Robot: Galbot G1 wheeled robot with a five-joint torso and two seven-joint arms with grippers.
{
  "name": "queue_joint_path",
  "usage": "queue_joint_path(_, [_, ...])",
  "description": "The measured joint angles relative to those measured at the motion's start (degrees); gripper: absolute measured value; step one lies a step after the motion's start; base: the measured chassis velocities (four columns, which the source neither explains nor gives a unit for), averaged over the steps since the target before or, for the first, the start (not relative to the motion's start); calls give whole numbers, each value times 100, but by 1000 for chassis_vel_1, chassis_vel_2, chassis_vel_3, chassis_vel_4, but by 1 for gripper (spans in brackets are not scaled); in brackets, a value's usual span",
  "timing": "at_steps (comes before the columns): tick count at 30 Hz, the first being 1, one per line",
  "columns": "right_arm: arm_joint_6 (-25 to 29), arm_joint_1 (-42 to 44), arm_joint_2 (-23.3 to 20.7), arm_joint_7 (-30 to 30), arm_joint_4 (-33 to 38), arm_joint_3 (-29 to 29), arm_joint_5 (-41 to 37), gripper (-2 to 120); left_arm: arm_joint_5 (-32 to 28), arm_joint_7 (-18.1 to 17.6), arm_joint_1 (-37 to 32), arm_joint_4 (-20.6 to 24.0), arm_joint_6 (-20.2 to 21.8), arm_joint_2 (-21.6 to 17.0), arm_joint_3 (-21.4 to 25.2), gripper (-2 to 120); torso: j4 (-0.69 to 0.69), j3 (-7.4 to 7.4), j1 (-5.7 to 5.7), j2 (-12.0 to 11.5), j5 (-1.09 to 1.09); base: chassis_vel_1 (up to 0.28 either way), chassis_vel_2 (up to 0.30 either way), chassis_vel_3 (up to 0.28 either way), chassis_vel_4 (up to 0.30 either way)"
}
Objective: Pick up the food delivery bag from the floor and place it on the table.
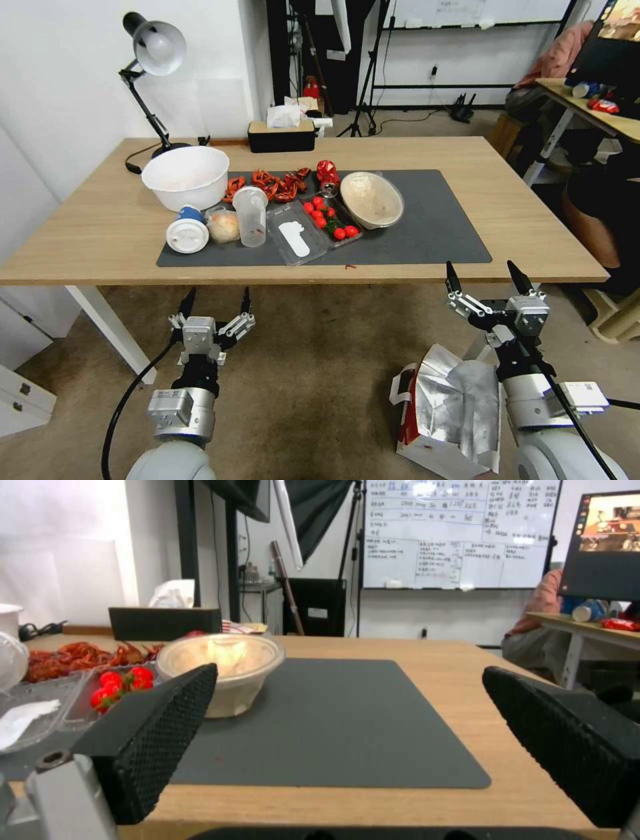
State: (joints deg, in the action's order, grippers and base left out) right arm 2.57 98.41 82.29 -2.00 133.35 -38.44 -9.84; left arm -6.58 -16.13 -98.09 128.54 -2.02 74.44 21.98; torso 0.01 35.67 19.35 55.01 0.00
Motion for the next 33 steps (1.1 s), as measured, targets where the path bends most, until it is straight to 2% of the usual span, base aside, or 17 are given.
queue_joint_path(33, [31, 89, 76, -101, -63, 42, 67, 100, -95, 109, 121, -173, 54, -30, -29, 95, 0, -508, -373, -881, 1, 0, 0, 0, 0])
